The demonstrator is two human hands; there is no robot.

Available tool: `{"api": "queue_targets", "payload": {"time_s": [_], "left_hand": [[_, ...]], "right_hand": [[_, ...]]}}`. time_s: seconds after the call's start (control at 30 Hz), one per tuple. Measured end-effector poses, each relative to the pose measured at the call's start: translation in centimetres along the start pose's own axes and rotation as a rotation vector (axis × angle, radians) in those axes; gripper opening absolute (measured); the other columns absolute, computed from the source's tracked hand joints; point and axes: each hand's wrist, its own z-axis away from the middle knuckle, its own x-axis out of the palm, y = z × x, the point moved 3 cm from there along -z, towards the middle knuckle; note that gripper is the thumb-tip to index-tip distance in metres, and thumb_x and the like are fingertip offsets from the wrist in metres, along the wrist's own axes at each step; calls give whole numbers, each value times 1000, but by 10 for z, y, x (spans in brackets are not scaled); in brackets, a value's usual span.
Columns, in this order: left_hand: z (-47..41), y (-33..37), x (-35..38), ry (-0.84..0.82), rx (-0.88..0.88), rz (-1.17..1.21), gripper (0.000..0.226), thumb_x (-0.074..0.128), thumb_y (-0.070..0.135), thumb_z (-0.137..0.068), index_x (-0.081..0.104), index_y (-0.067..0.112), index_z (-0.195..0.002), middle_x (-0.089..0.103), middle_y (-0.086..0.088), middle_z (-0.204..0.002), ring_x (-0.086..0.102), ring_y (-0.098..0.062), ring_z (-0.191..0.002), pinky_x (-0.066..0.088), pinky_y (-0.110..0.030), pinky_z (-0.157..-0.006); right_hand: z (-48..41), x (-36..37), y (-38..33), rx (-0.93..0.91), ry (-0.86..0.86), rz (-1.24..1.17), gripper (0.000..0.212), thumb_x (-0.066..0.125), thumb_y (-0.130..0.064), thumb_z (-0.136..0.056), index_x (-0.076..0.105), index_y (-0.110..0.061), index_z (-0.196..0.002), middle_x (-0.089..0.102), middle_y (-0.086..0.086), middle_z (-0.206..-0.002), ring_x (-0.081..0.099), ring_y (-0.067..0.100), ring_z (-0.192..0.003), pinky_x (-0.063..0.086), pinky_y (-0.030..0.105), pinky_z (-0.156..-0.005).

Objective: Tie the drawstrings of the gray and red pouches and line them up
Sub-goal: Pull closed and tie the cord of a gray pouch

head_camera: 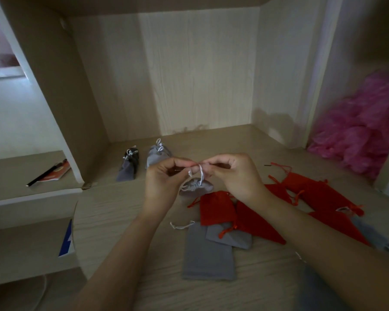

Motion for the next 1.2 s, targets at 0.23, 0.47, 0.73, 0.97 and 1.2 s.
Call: {"api": "queue_targets", "payload": {"time_s": [0.23,0.47,0.73,0.97,1.2], "left_hand": [[1,-2,3,-101,-136,207,17,63,-9,-75,64,7,-68,74,8,-87,67,0,-82,47,-10,-64],[6,-9,8,-444,-304,314,21,85,30,-60,71,16,-66,71,-3,-72,43,-2,-45,33,-12,-43],[5,-15,4,-490,-394,272,18,86,23,-62,69,17,-64,71,-6,-72,45,-5,-43,38,-14,-43],[4,-26,8,-378,-482,153,16,63,15,-76,57,4,-85,67,-9,-73,70,-19,-76,57,-26,-65],[6,-32,11,-410,-333,-243,19,66,23,-83,64,6,-75,58,-3,-55,50,-10,-48,41,-19,-50]], "right_hand": [[-8,-8,13,398,126,-690,25,44,2,-95,47,-9,-73,72,11,-79,55,10,-52,48,17,-53],[-12,-23,22,627,318,-920,31,30,1,-100,45,-4,-74,61,5,-46,49,6,-33,36,14,-35],[-16,-33,18,540,355,-826,33,28,4,-98,41,-7,-71,51,7,-50,46,5,-31,34,13,-34],[-24,-58,-5,468,134,-665,19,51,-16,-94,55,-5,-78,64,8,-56,62,14,-50,52,19,-50],[-19,-44,-9,79,-247,361,19,82,-13,-69,75,-12,-87,70,-6,-74,62,0,-66,44,8,-64]]}}
